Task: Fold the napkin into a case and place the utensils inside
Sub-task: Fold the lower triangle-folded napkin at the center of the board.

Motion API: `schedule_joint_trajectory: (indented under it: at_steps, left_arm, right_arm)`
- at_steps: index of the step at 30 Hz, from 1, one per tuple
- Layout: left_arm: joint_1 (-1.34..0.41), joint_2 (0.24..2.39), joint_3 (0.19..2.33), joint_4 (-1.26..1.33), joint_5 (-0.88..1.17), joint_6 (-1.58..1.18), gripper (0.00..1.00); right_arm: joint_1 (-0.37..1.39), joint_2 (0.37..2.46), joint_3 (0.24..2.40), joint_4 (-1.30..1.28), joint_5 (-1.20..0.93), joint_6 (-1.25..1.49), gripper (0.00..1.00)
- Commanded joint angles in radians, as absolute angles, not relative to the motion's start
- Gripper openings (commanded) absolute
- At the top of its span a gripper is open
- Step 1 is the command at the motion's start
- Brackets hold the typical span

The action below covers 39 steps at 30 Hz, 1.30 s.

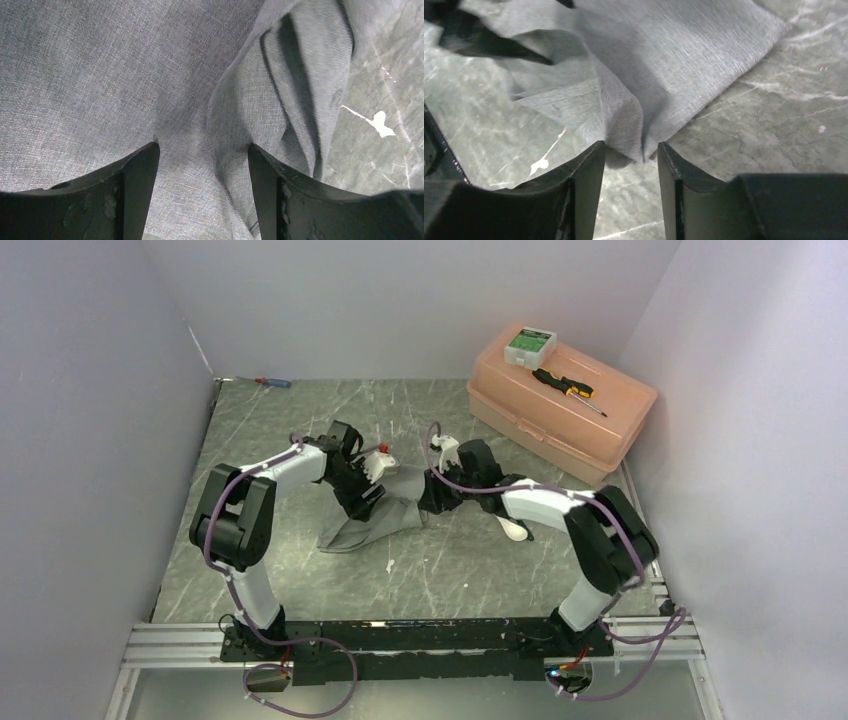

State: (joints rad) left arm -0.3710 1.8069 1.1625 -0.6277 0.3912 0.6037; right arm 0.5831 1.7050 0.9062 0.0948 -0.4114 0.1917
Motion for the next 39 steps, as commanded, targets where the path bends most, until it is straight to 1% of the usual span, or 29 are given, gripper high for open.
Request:
schedule_joint_trajectory:
  at_steps: [1, 3, 5, 8, 12, 14, 18, 20, 24, 29, 39]
  left_arm:
    - [-0.376, 1.817, 1.208, -0.632, 0.424, 0.573, 0.71]
    - [-0.371, 1.831, 1.225, -0.652, 0.436, 0.569, 0.72]
    - [-0.366, 1.845, 1.241, -0.667, 0.446, 0.570, 0.72]
    - [-0.360, 1.861, 1.257, -0.678, 0.450, 0.571, 0.71]
    - [-0.351, 1.888, 1.283, -0.706, 0.459, 0.566, 0.71]
    - [-0.343, 1.890, 1.288, -0.709, 0.469, 0.559, 0.71]
    - [-0.331, 1.894, 1.297, -0.720, 0.493, 0.550, 0.72]
    - [-0.327, 1.892, 1.302, -0.729, 0.504, 0.544, 0.72]
    - [-0.324, 1.888, 1.306, -0.735, 0.515, 0.541, 0.72]
    - [-0.314, 1.890, 1.312, -0.750, 0.521, 0.544, 0.72]
    - [-0.285, 1.889, 1.329, -0.777, 0.506, 0.568, 0.72]
  right_arm:
    - [0.589, 1.536, 0.829, 0.241, -0.455, 0.148, 0.49]
    - [0.602, 1.481, 0.788, 0.283, -0.457, 0.144, 0.50]
    - [0.634, 1.447, 0.760, 0.307, -0.412, 0.126, 0.50]
    - [0.697, 1.449, 0.768, 0.275, -0.358, 0.057, 0.51]
    - [0.820, 1.438, 0.766, 0.249, -0.355, -0.176, 0.53]
    - [0.840, 1.446, 0.780, 0.218, -0.397, -0.291, 0.54]
    - [0.841, 1.513, 0.881, 0.086, -0.504, -0.484, 0.54]
    - [0.843, 1.568, 0.932, 0.037, -0.519, -0.541, 0.54]
    - [0.843, 1.665, 1.007, 0.027, -0.509, -0.588, 0.53]
    - [0.854, 1.756, 1.103, -0.041, -0.556, -0.648, 0.53]
    - [0.898, 1.822, 1.181, -0.178, -0.669, -0.742, 0.49]
